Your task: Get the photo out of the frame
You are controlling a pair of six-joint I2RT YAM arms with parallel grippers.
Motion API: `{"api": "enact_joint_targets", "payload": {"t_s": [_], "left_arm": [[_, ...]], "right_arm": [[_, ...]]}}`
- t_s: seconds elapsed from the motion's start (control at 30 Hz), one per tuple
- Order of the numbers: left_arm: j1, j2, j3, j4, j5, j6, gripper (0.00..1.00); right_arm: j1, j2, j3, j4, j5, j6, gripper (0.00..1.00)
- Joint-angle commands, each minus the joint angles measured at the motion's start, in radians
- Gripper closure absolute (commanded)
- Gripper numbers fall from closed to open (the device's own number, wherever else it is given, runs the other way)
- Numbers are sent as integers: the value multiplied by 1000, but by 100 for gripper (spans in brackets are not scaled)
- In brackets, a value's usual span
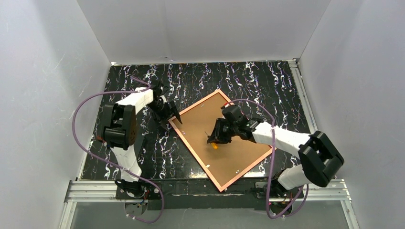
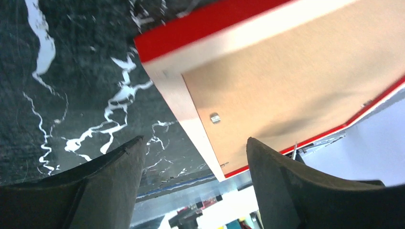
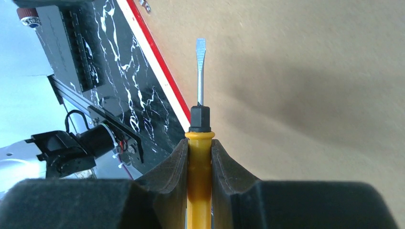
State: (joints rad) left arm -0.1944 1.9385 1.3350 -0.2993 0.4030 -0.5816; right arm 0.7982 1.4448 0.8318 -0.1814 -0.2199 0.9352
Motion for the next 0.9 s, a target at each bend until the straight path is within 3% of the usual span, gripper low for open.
{"api": "enact_joint_targets", "payload": {"t_s": [0.0, 0.27, 0.47, 0.67, 0.87], "left_arm": [[-4, -147, -56, -60, 56, 48, 23], [-52, -292, -195, 40, 313, -42, 20], [-151, -472, -387, 335, 489, -231, 19], [-270, -557, -528, 644, 496, -461, 17], [-342, -501, -596, 925, 473, -675, 17]], "right_arm": [[-1, -116, -55, -15, 40, -18, 99], [0, -274, -148, -70, 108, -25, 99], [0, -360, -207, -66, 132, -36, 99], [0, -458, -262, -47, 139, -34, 99], [0, -546, -298, -41, 148, -18, 99]]}}
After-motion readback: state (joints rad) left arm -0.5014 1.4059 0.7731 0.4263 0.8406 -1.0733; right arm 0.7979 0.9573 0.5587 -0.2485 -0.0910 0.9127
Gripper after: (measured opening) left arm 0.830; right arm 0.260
